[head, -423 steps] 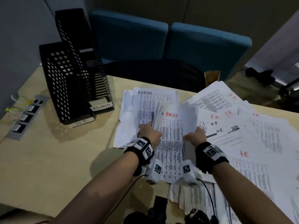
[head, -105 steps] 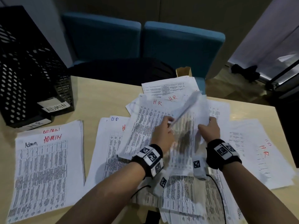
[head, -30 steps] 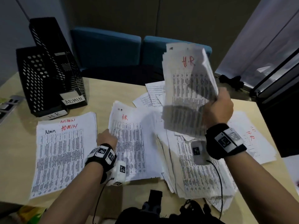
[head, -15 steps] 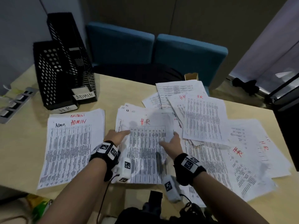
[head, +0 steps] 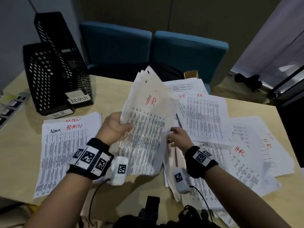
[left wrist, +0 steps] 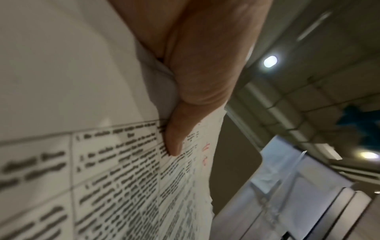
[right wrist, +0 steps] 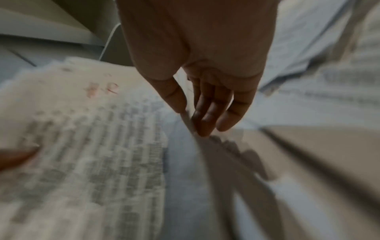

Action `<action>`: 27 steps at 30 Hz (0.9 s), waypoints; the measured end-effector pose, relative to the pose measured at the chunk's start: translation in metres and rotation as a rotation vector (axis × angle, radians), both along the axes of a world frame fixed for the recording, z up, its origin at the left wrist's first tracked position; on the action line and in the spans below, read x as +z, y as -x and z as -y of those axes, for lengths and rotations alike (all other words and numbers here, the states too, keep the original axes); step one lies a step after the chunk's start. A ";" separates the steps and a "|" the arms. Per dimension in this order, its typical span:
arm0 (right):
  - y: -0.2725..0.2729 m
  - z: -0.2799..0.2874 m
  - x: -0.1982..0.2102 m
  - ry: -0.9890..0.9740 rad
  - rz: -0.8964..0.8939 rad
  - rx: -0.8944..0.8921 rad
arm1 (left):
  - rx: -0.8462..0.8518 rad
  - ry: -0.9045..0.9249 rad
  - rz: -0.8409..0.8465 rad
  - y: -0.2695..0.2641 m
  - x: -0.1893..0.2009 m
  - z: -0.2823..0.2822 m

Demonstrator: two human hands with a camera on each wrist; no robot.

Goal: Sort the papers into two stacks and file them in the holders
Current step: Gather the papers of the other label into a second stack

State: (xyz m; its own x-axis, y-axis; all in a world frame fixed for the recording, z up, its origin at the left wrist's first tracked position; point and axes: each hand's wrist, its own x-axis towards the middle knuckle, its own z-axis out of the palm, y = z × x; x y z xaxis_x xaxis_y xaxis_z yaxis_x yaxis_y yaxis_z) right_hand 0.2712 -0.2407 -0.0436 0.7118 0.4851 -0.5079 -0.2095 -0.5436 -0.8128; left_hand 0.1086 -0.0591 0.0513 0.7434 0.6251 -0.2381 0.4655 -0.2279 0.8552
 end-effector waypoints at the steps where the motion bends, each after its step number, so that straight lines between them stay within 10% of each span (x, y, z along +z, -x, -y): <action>1: -0.010 0.006 0.002 0.071 0.134 0.012 | -0.016 -0.023 0.034 -0.003 0.013 -0.003; 5: -0.045 0.027 0.008 0.651 0.672 0.221 | -0.033 -0.094 0.082 -0.020 0.048 -0.009; 8: -0.059 0.036 0.001 0.921 0.534 0.349 | 0.027 -0.088 0.097 -0.031 0.057 -0.009; 20: -0.070 0.033 -0.012 0.989 0.742 0.600 | 0.384 0.597 0.012 -0.025 -0.040 -0.008; 27: -0.070 0.044 -0.010 0.907 0.753 0.498 | 0.428 0.234 -0.266 -0.004 -0.077 -0.004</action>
State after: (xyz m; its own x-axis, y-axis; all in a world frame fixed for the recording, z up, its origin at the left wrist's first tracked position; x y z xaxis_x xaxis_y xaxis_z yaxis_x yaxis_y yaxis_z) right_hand 0.3408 -0.2844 -0.0532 0.8091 0.4740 -0.3473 0.5236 -0.8498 0.0600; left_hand 0.1121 -0.0553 -0.0253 0.3295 0.7663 -0.5515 0.6817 0.2110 0.7005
